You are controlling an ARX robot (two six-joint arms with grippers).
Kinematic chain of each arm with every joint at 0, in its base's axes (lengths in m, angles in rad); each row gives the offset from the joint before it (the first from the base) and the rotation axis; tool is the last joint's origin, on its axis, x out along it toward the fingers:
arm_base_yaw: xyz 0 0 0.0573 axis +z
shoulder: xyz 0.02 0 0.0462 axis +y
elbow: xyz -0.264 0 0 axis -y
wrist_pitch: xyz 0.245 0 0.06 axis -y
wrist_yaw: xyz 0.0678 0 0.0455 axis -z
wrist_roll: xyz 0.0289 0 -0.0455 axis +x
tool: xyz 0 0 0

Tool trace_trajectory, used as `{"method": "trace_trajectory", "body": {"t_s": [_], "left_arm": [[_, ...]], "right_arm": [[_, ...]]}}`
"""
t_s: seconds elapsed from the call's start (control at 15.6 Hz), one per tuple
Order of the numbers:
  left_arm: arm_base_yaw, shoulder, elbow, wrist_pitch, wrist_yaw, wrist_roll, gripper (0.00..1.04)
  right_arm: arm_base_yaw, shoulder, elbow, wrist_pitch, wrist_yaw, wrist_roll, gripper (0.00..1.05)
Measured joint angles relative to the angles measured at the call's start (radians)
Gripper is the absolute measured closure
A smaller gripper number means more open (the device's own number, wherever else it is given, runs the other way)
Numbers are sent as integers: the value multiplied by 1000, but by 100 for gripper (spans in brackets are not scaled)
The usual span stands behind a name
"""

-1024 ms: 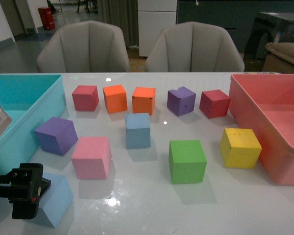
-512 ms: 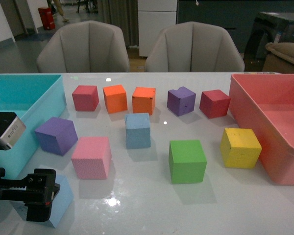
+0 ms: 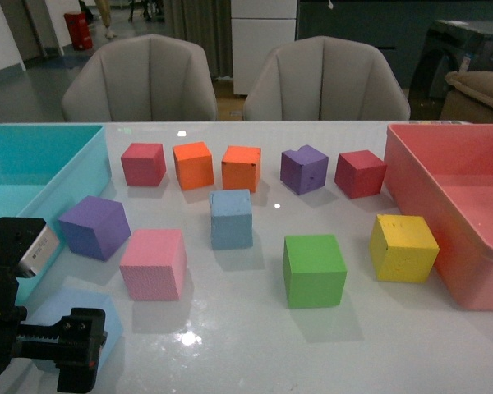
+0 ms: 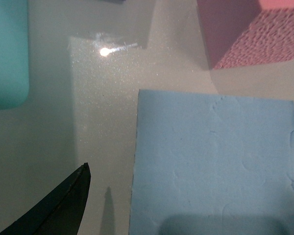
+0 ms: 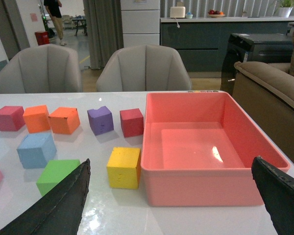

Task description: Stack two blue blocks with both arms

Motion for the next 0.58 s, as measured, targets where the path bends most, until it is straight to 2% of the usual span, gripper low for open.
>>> {"method": "trace_trajectory", "body": {"t_s": [0.13, 0.26, 0.38, 0.58], "left_arm": [[0, 10, 0, 8, -2, 9, 7], [-34, -105, 0, -65, -2, 18, 50], [-68, -193, 25, -134, -2, 24, 55], [-147, -227, 154, -229, -25, 47, 56]], "right_arm": [[0, 0, 0, 0, 0, 0, 6], [0, 0, 0, 0, 0, 0, 6], [0, 0, 0, 0, 0, 0, 6], [0, 0, 0, 0, 0, 0, 6]]}}
